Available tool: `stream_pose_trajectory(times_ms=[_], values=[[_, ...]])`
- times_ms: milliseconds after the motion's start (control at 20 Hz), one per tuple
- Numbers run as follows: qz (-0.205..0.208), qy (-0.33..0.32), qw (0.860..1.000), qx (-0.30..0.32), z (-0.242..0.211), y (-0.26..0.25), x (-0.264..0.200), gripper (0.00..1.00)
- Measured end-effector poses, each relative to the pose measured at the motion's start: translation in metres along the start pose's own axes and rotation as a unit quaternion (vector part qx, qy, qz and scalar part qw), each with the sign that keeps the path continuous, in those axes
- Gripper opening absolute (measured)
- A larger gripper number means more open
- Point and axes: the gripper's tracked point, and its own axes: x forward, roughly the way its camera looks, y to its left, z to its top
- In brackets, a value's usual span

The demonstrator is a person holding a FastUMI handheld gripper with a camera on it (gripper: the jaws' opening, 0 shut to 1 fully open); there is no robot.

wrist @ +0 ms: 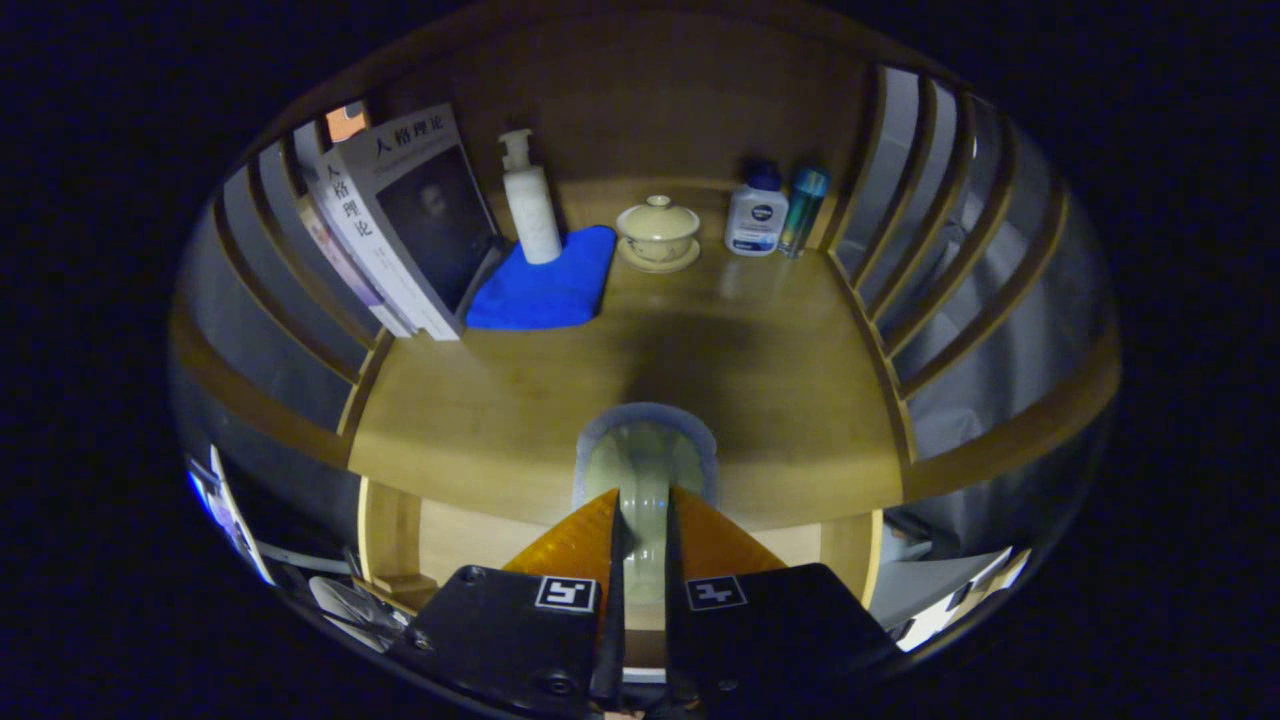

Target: Pull open the drawer, take out the items inside it, and place them on the countertop above the cabinet.

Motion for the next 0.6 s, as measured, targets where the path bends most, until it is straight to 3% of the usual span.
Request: stream_pose_trajectory(times_ms=[600], values=[[0.004,0.028,0.999,0.020,0.025,0.006,0.054,0.19]])
